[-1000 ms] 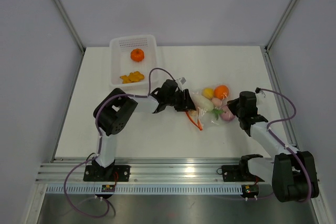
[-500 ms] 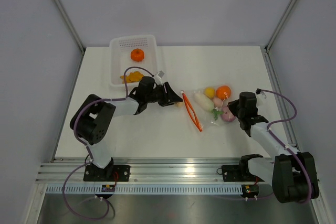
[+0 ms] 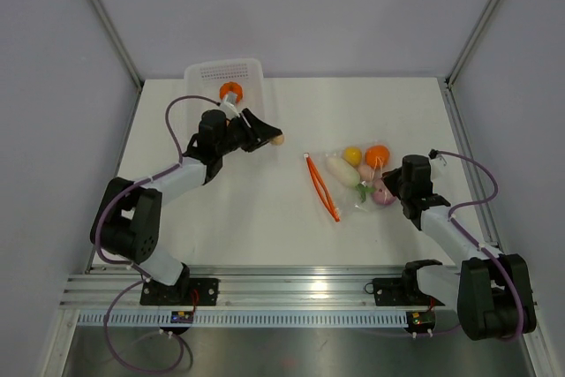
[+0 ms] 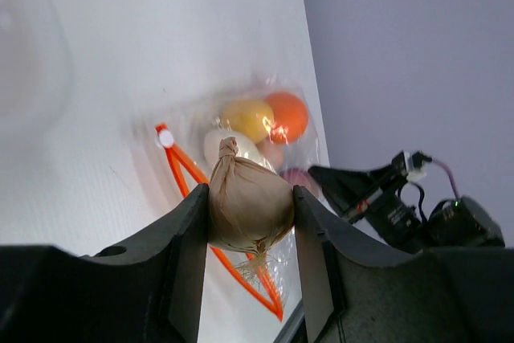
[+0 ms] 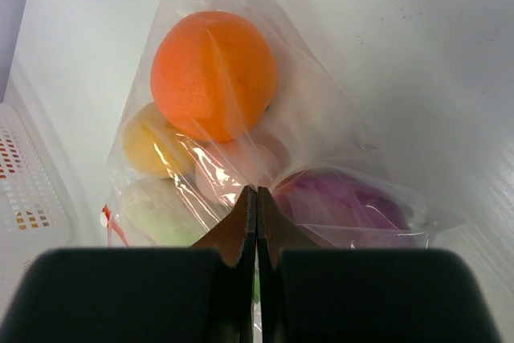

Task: Open the zip-top bag and remove the fake food
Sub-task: Pick up the fake fruit from the zipper food storage bag, then place the fake fruit in the bin.

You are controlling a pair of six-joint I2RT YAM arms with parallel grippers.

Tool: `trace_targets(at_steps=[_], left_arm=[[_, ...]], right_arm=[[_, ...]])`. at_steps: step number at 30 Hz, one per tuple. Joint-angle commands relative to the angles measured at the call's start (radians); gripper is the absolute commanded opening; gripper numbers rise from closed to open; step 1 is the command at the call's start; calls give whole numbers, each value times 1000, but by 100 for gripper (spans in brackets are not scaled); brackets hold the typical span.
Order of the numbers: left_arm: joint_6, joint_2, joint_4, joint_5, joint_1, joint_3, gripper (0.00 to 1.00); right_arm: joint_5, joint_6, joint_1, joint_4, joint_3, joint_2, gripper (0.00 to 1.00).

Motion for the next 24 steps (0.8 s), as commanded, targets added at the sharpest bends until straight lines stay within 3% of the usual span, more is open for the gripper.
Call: trace_targets(at_steps=[1, 5, 12, 17, 20, 24], left_arm=[[-24, -27, -1, -126, 34, 48, 35], [-23, 7, 8, -200, 64, 76, 36], [-1, 96, -35, -189, 146, 194, 38], [61, 104, -99, -281, 160, 203, 43], [60, 122, -90, -253, 184, 208, 48], [74, 107, -62, -258, 195, 177, 73]], right_arm=[[-21, -16, -3, 39, -1, 6, 0], [-39, -21, -5, 45, 8, 27, 0], [-51, -30, -3, 43, 17, 37, 0], [-65, -30, -5, 49, 17, 38, 0], [-68, -30, -6, 51, 17, 32, 0], [-74, -33, -5, 51, 17, 31, 0]])
